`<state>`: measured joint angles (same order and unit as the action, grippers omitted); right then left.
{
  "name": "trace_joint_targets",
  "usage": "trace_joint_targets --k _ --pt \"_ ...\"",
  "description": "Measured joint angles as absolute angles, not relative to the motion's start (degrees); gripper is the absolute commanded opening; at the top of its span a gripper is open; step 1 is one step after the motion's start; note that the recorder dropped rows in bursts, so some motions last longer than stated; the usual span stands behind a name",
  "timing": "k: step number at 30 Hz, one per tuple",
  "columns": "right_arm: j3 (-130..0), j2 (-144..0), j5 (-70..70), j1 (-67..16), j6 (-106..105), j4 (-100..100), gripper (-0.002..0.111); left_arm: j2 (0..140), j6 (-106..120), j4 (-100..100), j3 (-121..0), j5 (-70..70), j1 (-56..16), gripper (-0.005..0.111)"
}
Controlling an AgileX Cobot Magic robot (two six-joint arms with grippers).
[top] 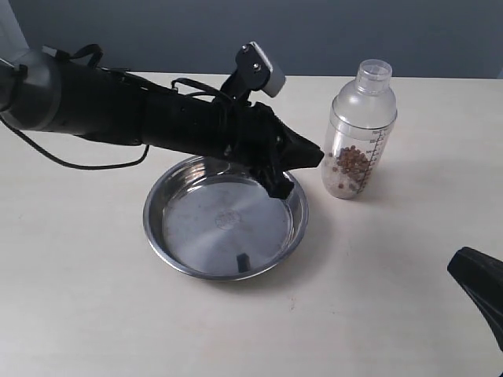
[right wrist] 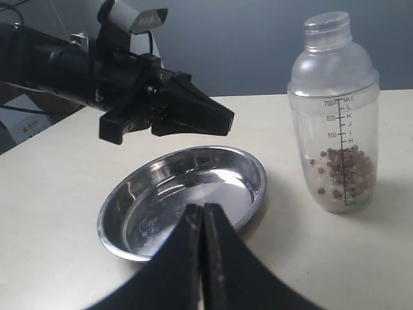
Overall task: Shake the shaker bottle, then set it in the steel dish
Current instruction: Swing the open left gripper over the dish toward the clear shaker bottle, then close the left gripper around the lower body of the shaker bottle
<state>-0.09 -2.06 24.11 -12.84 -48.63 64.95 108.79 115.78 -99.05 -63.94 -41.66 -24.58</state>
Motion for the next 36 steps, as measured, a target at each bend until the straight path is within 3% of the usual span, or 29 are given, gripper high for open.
trace_joint_targets --k 11,17,22,25,30,34,36 --pt "-0.1 -2.1 24.1 -12.8 -48.6 65.0 -0.001 107.5 108.8 -98.9 -64.8 -38.5 -26.9 0.000" --pt "-0.1 -2.1 24.1 -12.8 -48.6 65.0 -0.001 98.2 103.6 -99.0 -64.8 -22.5 -27.4 0.000" --pt "-0.1 -2.1 24.1 -12.8 -48.6 65.0 -0.001 93.3 99.3 -99.1 -65.8 -1.9 -36.4 0.000" --pt "-0.1 -2.1 24.1 -12.8 -48.6 65.0 -0.001 91.5 99.2 -99.1 -68.4 -0.6 -41.5 0.000" --pt "-0.1 -2.1 24.1 -12.8 -48.6 65.0 -0.001 89.8 93.4 -97.1 -66.0 4.0 -43.4 0.000" --pt "-0.1 -2.1 24.1 -12.8 -48.6 65.0 -0.001 89.8 59.1 -67.8 -58.7 21.3 -48.5 0.000" --pt "-0.1 -2.1 24.1 -12.8 -48.6 65.0 -0.001 90.4 34.1 -46.6 -51.2 36.5 -51.1 0.000"
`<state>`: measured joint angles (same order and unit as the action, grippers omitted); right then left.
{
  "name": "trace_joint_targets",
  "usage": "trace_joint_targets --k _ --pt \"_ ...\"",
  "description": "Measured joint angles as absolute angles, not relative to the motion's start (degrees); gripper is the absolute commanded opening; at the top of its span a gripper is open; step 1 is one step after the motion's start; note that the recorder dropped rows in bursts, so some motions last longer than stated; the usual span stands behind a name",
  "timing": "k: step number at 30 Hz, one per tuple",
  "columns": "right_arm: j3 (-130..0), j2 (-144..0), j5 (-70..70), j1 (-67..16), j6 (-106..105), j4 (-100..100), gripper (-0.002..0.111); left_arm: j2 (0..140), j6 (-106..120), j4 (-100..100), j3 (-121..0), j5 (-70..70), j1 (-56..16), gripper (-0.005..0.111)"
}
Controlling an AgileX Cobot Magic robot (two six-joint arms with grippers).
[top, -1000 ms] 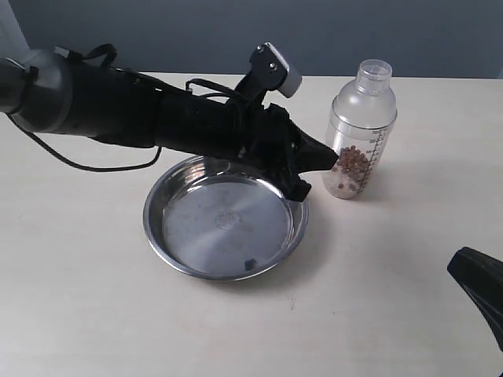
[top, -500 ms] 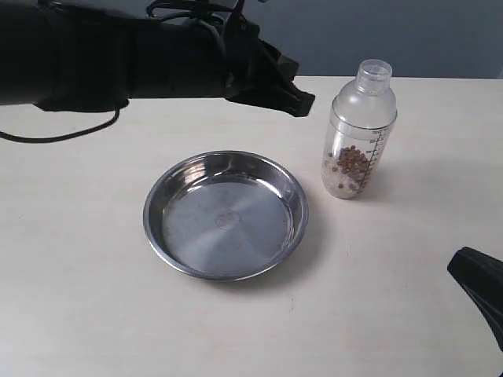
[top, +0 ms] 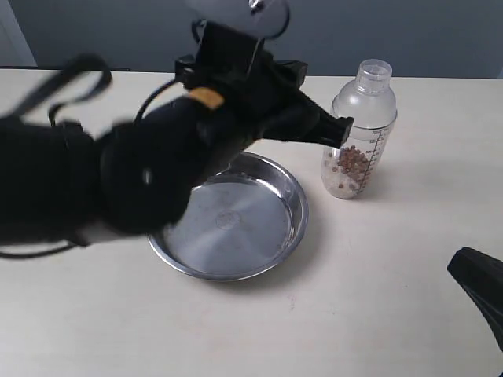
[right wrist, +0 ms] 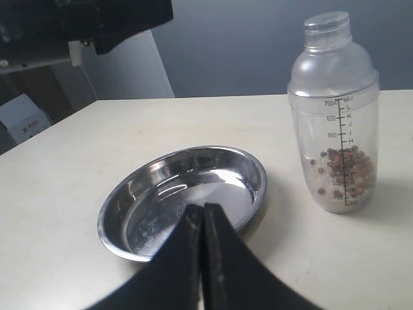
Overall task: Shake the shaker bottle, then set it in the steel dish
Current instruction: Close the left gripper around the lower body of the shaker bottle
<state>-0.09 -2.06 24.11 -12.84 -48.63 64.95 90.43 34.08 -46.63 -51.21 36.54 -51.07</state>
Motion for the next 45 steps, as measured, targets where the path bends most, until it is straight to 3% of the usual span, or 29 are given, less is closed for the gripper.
trace_joint_targets --k 2,8,10,15,18,36,39,45 --pt "-0.1 -2.1 24.1 -13.4 -48.6 65.0 -0.001 93.4 15.9 -27.3 -46.0 46.7 -50.5 0.000" --pt "-0.1 -2.1 24.1 -14.8 -48.6 65.0 -0.001 106.2 0.4 -13.8 -44.5 49.9 -44.6 0.003" --pt "-0.1 -2.1 24.1 -14.8 -48.6 65.0 -0.001 110.1 -2.1 -10.0 -44.3 53.8 -42.4 0.012" --pt "-0.1 -2.1 24.1 -14.8 -48.6 65.0 -0.001 116.2 -3.8 2.3 -44.6 60.0 -40.2 0.059" --pt "-0.1 -2.1 24.1 -14.8 -48.6 65.0 -0.001 118.5 -3.9 3.8 -45.8 60.2 -40.1 0.076" --pt "-0.1 -2.1 24.1 -14.9 -48.6 65.0 -0.001 125.6 -2.0 2.8 -60.4 49.4 -39.8 0.076" --pt "-0.1 -2.1 24.1 -14.9 -48.6 65.0 -0.001 125.8 -2.0 2.4 -60.5 49.4 -39.8 0.072" --pt "-0.1 -2.1 24.1 -14.9 -48.6 65.0 -0.001 125.8 -2.1 5.3 -60.5 49.0 -39.7 0.054"
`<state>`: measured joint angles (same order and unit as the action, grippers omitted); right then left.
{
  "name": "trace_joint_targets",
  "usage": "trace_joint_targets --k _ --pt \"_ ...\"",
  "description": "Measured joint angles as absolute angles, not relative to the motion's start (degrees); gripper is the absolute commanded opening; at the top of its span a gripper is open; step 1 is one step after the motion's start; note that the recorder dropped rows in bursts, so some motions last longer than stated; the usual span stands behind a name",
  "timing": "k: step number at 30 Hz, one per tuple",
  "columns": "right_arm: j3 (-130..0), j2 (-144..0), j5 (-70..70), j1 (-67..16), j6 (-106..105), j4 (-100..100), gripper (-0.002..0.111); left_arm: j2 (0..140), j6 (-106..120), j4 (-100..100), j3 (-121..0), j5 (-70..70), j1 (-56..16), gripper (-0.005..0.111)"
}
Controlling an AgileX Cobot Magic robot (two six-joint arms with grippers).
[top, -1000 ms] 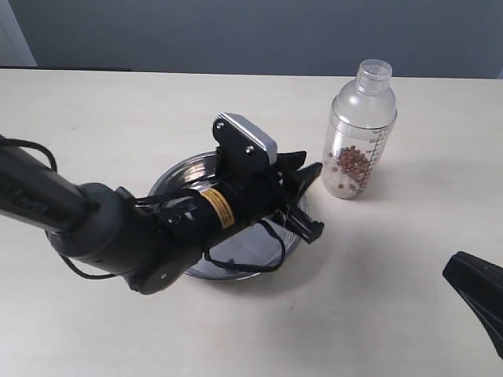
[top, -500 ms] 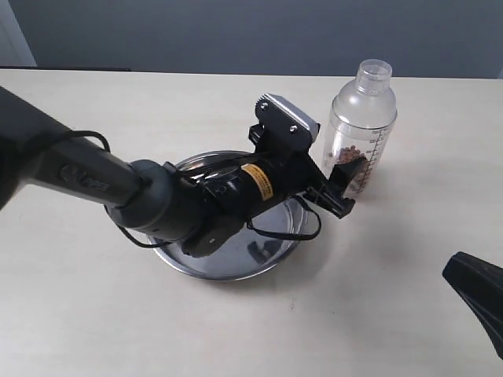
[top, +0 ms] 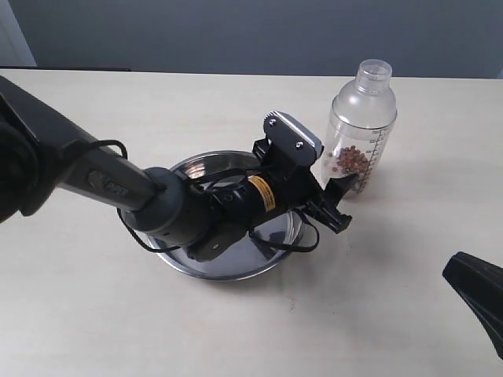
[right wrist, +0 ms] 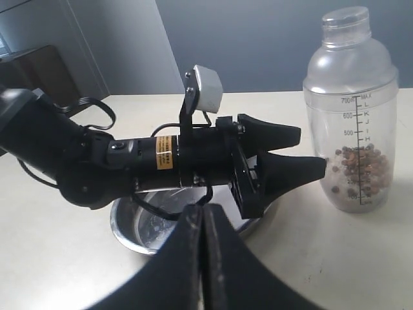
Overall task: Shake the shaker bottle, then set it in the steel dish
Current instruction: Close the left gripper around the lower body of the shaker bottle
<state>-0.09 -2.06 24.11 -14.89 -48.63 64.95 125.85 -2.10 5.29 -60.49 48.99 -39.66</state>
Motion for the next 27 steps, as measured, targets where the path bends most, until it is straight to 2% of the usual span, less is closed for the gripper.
trace_joint_targets --k 2,6,8,11,14,27 --pt "-0.1 -2.1 24.1 -14.9 -48.6 65.0 -0.001 125.8 -2.1 6.8 -60.5 48.7 -39.5 0.050" --pt "-0.1 -2.1 24.1 -14.9 -48.6 65.0 -0.001 125.8 -2.1 8.3 -60.5 48.4 -39.5 0.052" --pt "-0.1 -2.1 24.1 -14.9 -48.6 65.0 -0.001 125.8 -2.3 8.5 -60.5 48.3 -39.5 0.062" --pt "-0.1 -2.1 24.1 -14.9 -48.6 65.0 -0.001 125.8 -2.3 5.0 -60.5 47.5 -39.5 0.086" --pt "-0.1 -2.1 24.1 -14.9 -48.6 65.0 -0.001 125.8 -2.4 -1.5 -60.7 46.8 -39.5 0.099" --pt "-0.1 -2.1 24.1 -14.9 -48.6 65.0 -0.001 127.4 -2.7 -3.6 -66.9 40.1 -39.5 0.099"
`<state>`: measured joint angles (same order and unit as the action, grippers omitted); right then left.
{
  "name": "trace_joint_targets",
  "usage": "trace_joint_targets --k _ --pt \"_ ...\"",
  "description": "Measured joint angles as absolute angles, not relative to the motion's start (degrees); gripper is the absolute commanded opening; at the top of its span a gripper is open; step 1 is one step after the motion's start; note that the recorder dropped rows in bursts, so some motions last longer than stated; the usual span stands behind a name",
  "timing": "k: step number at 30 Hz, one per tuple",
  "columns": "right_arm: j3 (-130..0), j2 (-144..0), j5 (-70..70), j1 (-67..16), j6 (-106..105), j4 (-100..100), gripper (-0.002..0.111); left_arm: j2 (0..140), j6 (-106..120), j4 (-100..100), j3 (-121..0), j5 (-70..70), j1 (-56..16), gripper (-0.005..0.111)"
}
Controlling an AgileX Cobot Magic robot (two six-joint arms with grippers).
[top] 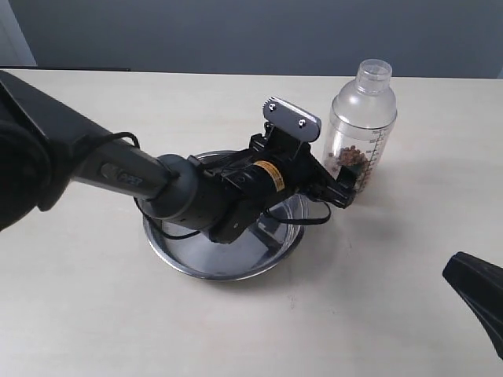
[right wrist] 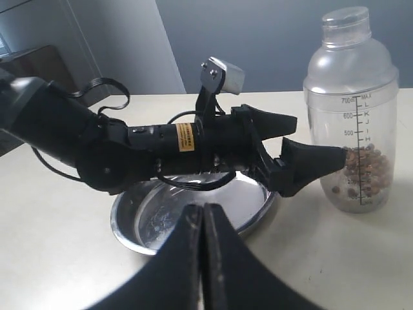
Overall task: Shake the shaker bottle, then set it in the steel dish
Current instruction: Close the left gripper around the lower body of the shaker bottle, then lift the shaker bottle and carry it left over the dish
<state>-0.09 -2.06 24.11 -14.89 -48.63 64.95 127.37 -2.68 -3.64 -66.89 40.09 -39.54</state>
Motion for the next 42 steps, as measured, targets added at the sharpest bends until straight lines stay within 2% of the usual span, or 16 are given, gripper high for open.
trace_joint_targets --k 16,42 --pt "-0.1 -2.1 24.1 -14.9 -48.6 65.0 -0.001 133.5 -8.5 6.3 -73.6 42.8 -39.5 0.099" --pt "-0.1 -2.1 24.1 -14.9 -48.6 65.0 -0.001 142.2 -8.9 1.8 -85.9 41.9 -39.5 0.099"
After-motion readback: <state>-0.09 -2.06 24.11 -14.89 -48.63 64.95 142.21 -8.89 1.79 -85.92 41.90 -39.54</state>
